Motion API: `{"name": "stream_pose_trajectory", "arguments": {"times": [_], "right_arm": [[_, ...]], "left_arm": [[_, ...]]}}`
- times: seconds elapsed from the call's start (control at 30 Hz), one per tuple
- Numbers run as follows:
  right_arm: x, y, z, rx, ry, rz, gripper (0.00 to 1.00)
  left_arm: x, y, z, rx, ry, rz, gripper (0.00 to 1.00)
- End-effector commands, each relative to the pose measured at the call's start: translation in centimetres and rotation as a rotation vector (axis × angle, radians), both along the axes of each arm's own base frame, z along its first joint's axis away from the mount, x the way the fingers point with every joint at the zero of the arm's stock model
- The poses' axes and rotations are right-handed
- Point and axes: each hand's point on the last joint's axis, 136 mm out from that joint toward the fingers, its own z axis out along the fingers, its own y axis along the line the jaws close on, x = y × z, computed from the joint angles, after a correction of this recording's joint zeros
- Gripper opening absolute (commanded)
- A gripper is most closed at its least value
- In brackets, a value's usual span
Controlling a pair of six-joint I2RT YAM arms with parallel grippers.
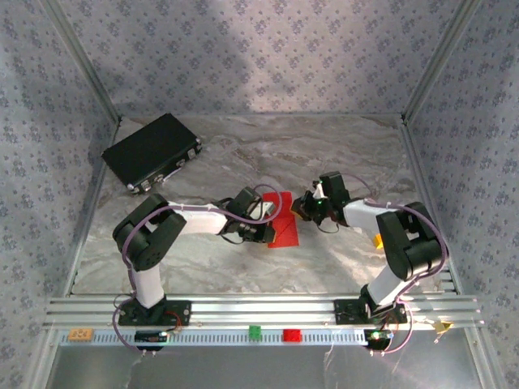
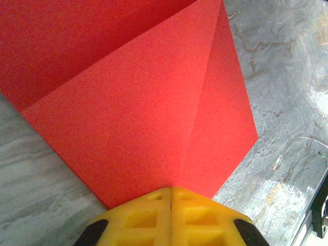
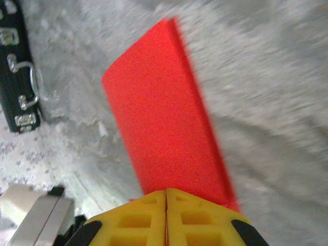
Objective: Fold a paper plane with a square sheet of paper (pick it up from the middle)
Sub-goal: Fold the triangle a second time at the center of the table.
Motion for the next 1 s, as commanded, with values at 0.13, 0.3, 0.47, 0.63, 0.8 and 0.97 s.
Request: {"name": "stream_pose_trajectory", "arguments": {"times": [0.13, 0.3, 0.47, 0.63, 0.8, 0.97], "right_arm": [[-2.7, 1.6, -3.4, -0.065, 0.086, 0.063, 0.07], [-2.0, -0.6, -5.3, -0.07, 0.112, -0.002, 0.07], [-0.3, -2.4, -5.0, -0.06, 0.089, -0.044, 0.07], [0.7, -2.8, -2.8, -0.029, 0.042, -0.047, 0.07], [-0.4, -1.6, -0.1, -0.05, 0.0, 0.0, 0.08], [-2.9, 1.1, 0.0, -0.049, 0.012, 0.059, 0.08]], "left_arm": [[-1.4, 2.4, -3.1, 0.13, 0.067, 0.025, 0.0], [-1.5, 2.5, -3.1, 0.133, 0.069, 0.023, 0.0], [-1.5, 2.4, -3.2, 0.131, 0.072, 0.026, 0.0], [-1.5, 2.4, -3.1, 0.129, 0.07, 0.026, 0.0], [-1.3, 2.3, -2.8, 0.12, 0.063, 0.031, 0.0], [-1.2, 2.2, -2.8, 0.116, 0.058, 0.033, 0.0]]}}
